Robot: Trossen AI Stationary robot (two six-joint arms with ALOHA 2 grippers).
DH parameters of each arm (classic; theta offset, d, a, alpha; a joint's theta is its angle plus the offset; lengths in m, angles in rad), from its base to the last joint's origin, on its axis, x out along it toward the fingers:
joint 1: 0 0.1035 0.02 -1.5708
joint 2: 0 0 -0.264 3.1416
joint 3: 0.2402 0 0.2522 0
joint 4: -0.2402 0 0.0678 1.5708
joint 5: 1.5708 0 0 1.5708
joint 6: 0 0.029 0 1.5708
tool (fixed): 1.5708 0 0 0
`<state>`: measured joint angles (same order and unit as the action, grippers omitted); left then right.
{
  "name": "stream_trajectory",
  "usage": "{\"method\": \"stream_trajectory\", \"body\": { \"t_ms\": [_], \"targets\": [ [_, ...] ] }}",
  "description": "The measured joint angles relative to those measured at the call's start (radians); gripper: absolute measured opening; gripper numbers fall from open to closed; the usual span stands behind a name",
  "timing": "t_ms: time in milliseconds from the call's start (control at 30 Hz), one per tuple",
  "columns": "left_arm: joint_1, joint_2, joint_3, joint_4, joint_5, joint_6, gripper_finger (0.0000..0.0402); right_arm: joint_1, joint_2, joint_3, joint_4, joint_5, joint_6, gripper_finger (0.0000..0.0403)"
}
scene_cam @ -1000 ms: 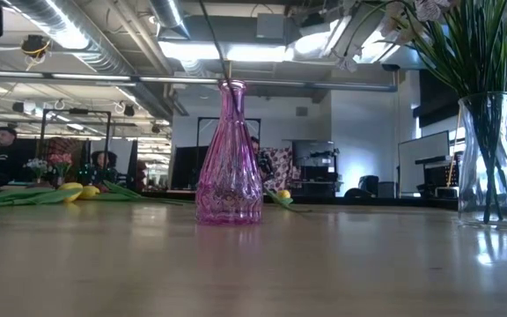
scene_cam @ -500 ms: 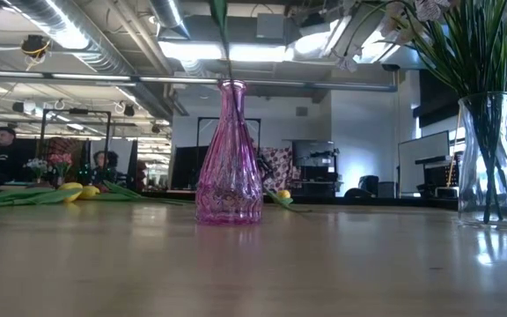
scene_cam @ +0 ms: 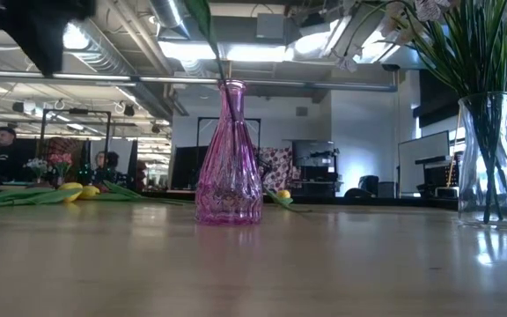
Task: Sort flowers into vase by color
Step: Put the bottom red tulip into the red vase
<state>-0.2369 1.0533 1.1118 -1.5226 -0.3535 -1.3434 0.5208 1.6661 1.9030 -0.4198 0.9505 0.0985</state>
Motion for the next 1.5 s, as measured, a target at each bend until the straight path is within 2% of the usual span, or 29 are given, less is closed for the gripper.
{"method": "stream_trajectory", "body": {
  "t_ms": [267, 367, 500, 667, 833, 933, 1100, 1233, 1500],
  "targets": [
    [0.453, 0.141, 0.000, 0.007, 0.111, 0.235, 0.0097, 0.081, -0.003, 0.210, -0.346, -0.034, 0.015, 0.0269],
    [0.569, 0.215, 0.000, 0.006, 0.138, 0.320, 0.0097, 0.116, -0.024, 0.247, -0.468, -0.046, 0.081, 0.0269],
    [0.672, 0.321, 0.000, 0.001, 0.156, 0.405, 0.0097, 0.167, -0.069, 0.253, -0.686, -0.049, 0.252, 0.0269],
    [0.742, 0.407, -0.047, 0.012, 0.167, 0.463, 0.0097, 0.227, -0.105, 0.252, -0.929, -0.054, 0.454, 0.0269],
    [0.814, 0.404, -0.249, 0.116, 0.249, 0.464, 0.0097, 0.288, -0.124, 0.252, -1.091, -0.046, 0.576, 0.0269],
    [0.822, 0.403, -0.341, 0.191, 0.246, 0.461, 0.0097, 0.298, -0.127, 0.252, -1.152, -0.009, 0.608, 0.0269],
    [0.854, 0.405, -0.459, 0.311, 0.236, 0.439, 0.0097, 0.291, -0.130, 0.250, -1.152, 0.049, 0.601, 0.0269],
    [0.894, 0.405, -0.539, 0.409, 0.224, 0.438, 0.0097, 0.241, -0.133, 0.250, -1.152, 0.039, 0.597, 0.0269],
    [0.908, 0.399, -0.575, 0.466, 0.213, 0.439, 0.0090, 0.150, -0.134, 0.249, -1.151, 0.002, 0.572, 0.0269]
  ]
}}
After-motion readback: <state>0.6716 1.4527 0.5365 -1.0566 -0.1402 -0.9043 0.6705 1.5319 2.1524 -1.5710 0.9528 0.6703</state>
